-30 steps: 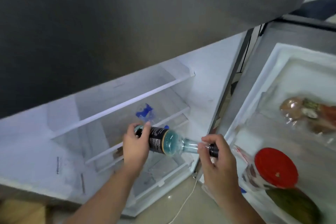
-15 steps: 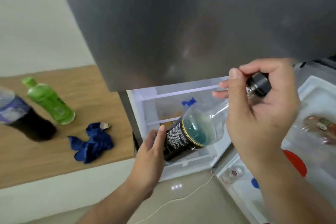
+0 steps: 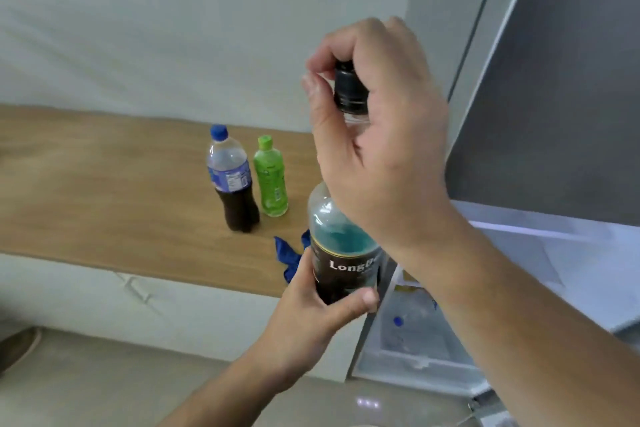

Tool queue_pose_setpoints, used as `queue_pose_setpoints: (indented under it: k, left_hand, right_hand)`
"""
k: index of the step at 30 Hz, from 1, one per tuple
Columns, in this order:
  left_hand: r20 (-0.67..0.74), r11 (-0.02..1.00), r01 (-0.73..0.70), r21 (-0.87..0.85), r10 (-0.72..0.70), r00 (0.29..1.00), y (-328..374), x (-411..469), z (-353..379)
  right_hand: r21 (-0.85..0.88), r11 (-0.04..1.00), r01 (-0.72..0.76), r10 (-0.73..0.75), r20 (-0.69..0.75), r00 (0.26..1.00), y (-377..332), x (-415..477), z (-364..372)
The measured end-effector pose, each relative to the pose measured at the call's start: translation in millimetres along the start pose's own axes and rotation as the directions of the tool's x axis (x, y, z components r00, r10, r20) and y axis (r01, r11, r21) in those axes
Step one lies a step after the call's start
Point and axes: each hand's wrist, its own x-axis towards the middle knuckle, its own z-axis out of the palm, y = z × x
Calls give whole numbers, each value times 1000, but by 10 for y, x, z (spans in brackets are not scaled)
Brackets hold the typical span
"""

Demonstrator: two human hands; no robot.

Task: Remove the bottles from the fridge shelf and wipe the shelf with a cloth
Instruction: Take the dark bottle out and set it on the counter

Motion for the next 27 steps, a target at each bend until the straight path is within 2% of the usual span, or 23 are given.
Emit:
queue_pose_setpoints:
  k: [5,13,18,22,27]
  left_hand:
    - [-196,999,39,35,-32,980,-125,319,-869]
    - [-347,989,133,59,-105,932,-830,1015,-2085]
    - [-410,968,173,180,-86,908,-1188,1296,-2336]
    - [-424,859,163,485,68,903,-1372,1423,-2323]
    - [-424,874,133,467,90,901,-1600,1495,-2300]
  right_hand:
    - [101,994,-34,27,69,997,16,87,976]
    - [116,981,-156,127,222,967,506,-268,2340]
    - [77,983,-168,143,254,956,833,-548,2757]
    - [67,983,-171,147,275,950,1010,-723,2872]
    - [76,977,-201,175,258,950,1130,-863,2885]
